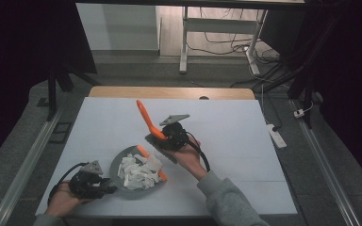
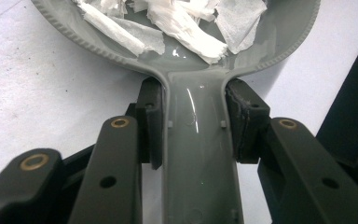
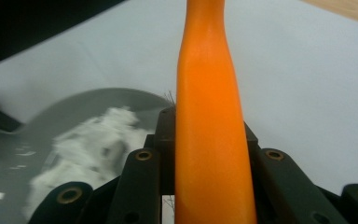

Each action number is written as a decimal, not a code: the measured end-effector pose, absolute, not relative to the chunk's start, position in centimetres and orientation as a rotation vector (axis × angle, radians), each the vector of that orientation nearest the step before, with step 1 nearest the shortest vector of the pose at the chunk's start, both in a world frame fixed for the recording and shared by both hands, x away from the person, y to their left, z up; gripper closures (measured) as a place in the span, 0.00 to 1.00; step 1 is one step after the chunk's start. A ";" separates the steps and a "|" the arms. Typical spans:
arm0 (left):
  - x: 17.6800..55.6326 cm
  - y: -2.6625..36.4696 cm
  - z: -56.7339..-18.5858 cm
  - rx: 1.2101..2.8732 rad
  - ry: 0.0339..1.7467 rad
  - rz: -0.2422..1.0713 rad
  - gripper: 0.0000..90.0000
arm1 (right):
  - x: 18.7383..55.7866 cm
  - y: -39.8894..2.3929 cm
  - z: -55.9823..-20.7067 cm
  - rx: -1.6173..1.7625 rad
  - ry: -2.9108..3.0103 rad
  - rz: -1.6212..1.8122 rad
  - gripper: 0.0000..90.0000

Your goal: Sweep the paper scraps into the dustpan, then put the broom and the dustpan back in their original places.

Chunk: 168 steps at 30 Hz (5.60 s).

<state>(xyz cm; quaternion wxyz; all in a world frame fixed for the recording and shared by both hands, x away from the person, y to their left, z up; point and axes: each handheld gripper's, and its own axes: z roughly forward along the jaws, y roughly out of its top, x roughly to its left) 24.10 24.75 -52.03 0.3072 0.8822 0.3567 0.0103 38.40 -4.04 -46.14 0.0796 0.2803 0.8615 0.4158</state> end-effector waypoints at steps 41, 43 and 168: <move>24.2 24.7 -52.3 2.324 0.953 0.022 0.68 | 35.3 -1.1 -47.8 0.718 2.697 1.182 0.80; 24.2 24.7 -52.3 2.322 0.955 0.022 0.68 | 35.4 -1.6 -47.5 0.729 2.681 1.185 0.80; 27.0 23.7 -52.5 1.793 1.672 0.399 0.68 | 32.7 -21.3 -47.4 1.068 2.562 1.303 0.80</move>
